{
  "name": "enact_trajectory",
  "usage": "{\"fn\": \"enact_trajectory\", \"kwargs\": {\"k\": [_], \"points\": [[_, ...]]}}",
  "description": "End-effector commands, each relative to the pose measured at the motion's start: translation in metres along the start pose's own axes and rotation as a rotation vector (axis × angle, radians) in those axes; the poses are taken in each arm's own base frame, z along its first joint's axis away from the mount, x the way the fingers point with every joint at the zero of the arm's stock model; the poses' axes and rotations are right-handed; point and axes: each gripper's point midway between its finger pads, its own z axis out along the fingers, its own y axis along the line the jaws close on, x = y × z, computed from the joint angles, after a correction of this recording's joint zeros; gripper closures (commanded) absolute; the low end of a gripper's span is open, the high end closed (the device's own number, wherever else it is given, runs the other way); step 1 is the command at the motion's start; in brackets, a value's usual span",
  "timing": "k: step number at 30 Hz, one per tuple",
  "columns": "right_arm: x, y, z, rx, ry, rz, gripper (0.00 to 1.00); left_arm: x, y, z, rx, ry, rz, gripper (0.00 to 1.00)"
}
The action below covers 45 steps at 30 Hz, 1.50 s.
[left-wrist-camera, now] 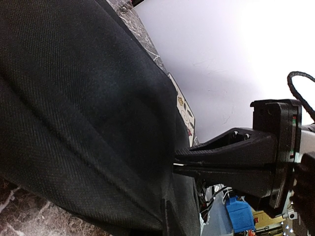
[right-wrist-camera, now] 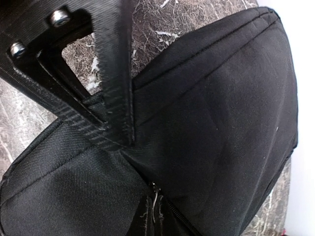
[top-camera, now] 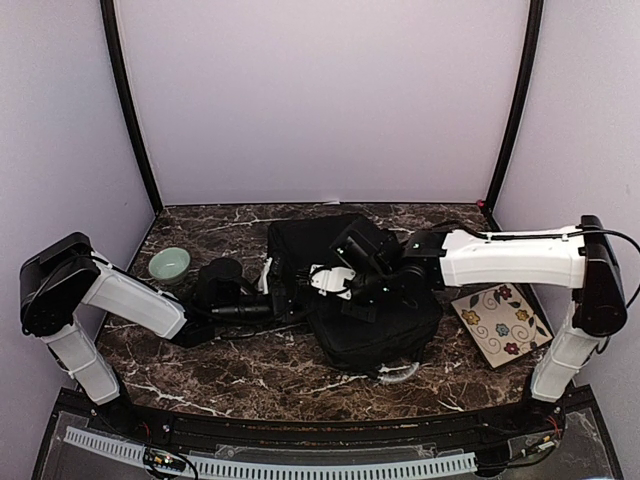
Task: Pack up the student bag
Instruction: Grab the lower front pocket of the student bag, then zip the lower front pocket of the student bag.
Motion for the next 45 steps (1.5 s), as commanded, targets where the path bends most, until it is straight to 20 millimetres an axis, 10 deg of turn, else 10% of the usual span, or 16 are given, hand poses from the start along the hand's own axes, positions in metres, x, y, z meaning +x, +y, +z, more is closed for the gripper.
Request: {"fn": "enact_trajectory", "kwargs": {"k": [1, 12, 29, 45], "points": [[-0.003, -0.033, -0.01, -0.054, -0.052, 0.177, 1.0, -0.024, -0.066, -0.012, 0.205, -0.085, 0.118, 1.0], [0.048, -0.066, -0.012, -0.44, -0.117, 0.622, 1.0, -0.008, -0.015, -0.004, 0.005, -0.035, 0.05, 1.0], [0.145, -0.117, -0.008, -0.425, -0.061, 0.922, 1.0, -0.002, 0.01, -0.006, -0.101, -0.028, 0.029, 1.0], [0.155, -0.123, -0.002, -0.394, -0.052, 0.957, 1.0, -0.004, 0.016, -0.006, -0.132, -0.027, 0.027, 1.0]]}}
